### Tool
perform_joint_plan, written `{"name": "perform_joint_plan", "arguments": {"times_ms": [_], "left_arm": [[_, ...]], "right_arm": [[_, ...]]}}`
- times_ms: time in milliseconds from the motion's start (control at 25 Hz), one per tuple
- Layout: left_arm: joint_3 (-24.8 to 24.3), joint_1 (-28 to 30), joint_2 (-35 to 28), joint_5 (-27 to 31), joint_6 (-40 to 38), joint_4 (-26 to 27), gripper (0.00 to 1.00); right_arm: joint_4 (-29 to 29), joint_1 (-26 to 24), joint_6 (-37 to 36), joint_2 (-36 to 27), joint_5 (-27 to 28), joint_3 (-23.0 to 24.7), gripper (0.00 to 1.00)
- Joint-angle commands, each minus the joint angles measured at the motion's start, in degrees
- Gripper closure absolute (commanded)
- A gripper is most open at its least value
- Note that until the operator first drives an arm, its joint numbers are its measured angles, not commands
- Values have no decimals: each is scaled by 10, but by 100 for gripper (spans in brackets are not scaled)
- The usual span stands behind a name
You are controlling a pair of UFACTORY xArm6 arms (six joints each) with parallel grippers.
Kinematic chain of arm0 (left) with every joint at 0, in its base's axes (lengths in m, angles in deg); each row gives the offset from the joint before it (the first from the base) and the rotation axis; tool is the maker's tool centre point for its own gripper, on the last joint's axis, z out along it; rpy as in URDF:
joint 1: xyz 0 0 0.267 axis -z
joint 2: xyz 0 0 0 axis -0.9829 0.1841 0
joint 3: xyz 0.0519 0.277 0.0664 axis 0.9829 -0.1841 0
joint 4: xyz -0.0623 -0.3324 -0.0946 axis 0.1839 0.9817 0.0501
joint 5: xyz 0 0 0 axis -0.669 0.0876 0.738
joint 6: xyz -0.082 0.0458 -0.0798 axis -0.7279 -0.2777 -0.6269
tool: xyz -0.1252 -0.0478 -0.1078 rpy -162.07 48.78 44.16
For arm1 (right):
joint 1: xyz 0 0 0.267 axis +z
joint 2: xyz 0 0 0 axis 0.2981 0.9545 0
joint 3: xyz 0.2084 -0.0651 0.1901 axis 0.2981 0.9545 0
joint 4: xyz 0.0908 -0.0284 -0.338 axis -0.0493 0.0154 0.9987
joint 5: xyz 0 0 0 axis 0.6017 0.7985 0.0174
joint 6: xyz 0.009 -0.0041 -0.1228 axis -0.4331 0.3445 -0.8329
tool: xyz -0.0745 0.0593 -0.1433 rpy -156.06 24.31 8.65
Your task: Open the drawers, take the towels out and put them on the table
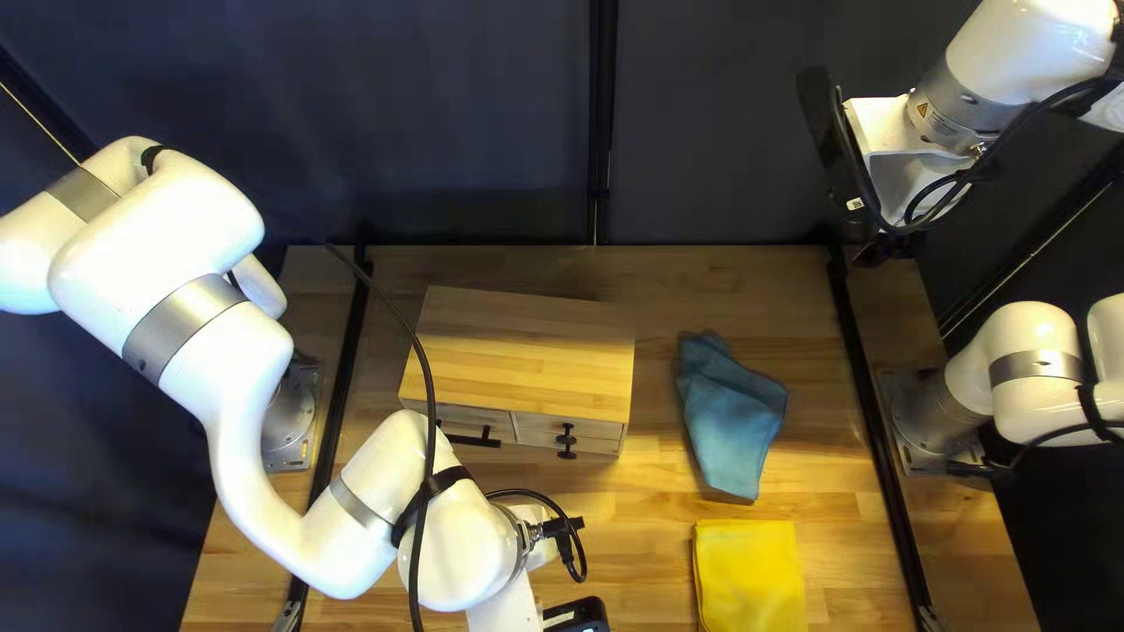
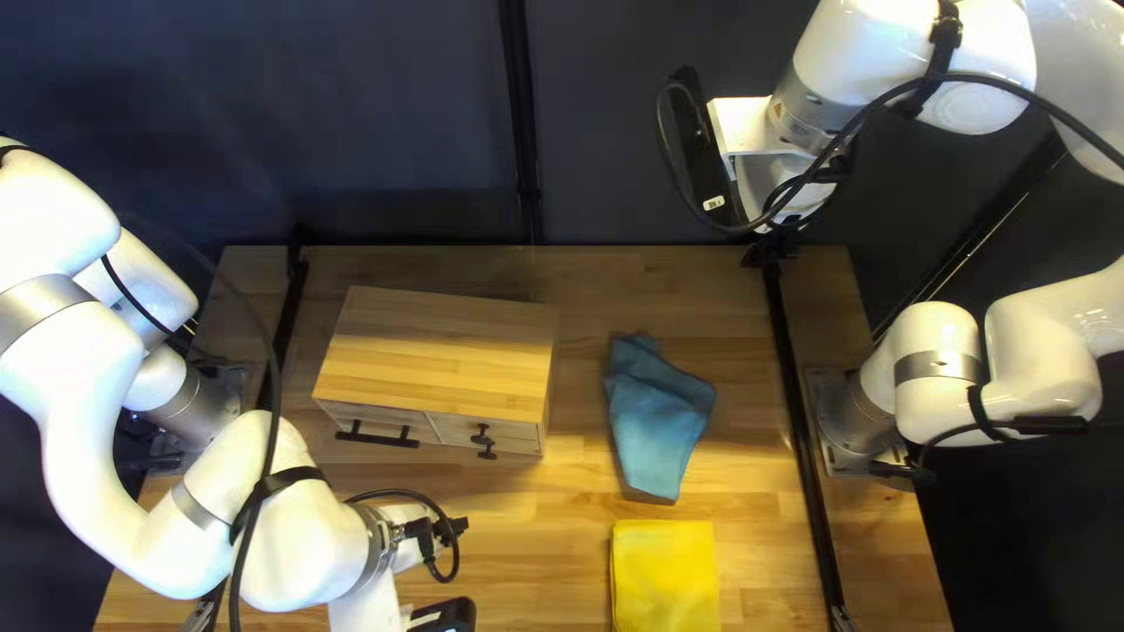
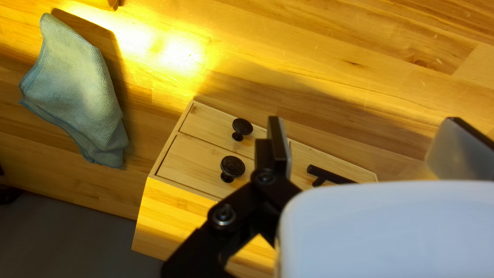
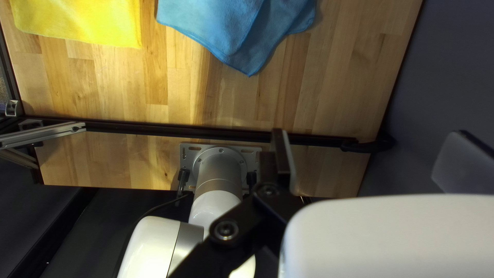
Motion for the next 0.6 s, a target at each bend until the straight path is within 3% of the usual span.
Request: {"name": "perform_joint_plan", "arguments": {"times_ms": [40, 600], "left_arm": [[-2, -2, 23, -15, 39, 0, 0], [32, -22, 147, -49, 149, -33, 0]], "right_arm": [[0, 0, 0, 0, 0, 0, 0], [0, 0, 0, 0, 0, 0, 0]]}}
